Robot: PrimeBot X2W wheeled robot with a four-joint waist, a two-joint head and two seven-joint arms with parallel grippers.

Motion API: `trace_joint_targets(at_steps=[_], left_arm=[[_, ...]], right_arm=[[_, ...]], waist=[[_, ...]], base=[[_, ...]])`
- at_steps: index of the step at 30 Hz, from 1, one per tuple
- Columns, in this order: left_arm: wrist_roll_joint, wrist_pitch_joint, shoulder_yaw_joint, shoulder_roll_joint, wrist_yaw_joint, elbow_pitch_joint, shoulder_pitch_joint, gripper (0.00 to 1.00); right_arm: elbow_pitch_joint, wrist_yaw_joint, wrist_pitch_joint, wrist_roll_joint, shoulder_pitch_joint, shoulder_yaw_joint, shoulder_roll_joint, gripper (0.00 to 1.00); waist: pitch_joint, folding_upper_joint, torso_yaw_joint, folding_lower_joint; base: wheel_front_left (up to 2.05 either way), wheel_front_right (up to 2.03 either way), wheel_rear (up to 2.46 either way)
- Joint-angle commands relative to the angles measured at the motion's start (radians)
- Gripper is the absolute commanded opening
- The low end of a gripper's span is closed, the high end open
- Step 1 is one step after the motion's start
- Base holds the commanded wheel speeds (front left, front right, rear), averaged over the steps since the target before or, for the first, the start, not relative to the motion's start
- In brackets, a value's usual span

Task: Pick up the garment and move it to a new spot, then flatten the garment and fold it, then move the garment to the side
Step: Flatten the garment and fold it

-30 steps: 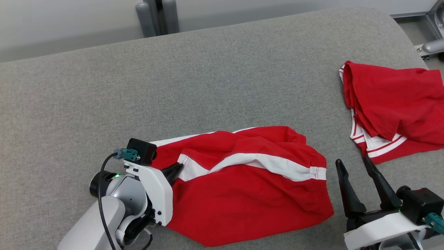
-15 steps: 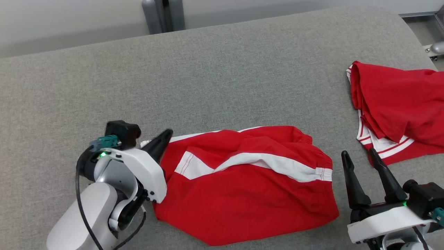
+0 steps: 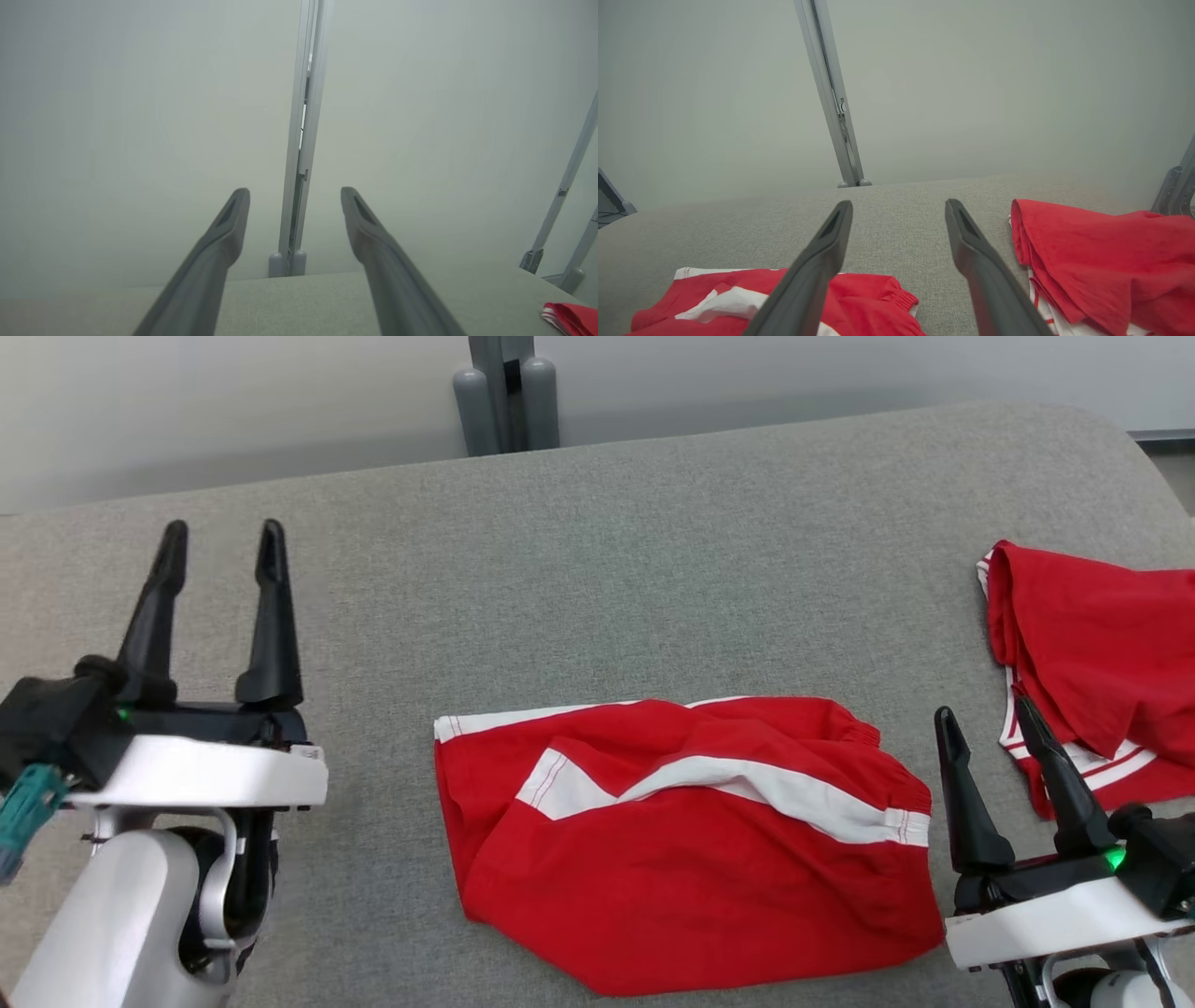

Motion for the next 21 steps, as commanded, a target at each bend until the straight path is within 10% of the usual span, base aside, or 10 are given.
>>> trace_joint_targets(at_steps=[1, 10, 21], left_arm=[[0.012, -0.021, 0.018, 0.003, 0.018, -0.030, 0.028, 1.00], [0.096, -0.074, 0.071, 0.013, 0.110, -0.175, 0.244, 1.00], [0.138, -0.067, 0.005, 0.002, 0.097, -0.122, 0.374, 1.00]], right_arm=[[-0.014, 0.000, -0.004, -0.006, -0.014, 0.000, -0.005, 1.00], [-0.045, 0.000, 0.032, -0.036, 0.004, 0.003, -0.005, 1.00], [-0.031, 0.000, 0.081, -0.058, 0.068, -0.017, -0.005, 1.00]], waist=[[-0.010, 0.0000, 0.011, 0.0000], [-0.051, 0.0000, 0.044, 0.0000], [-0.109, 0.0000, 0.064, 0.0000]], base=[[0.00, 0.00, 0.00], [0.00, 0.00, 0.00], [0.00, 0.00, 0.00]])
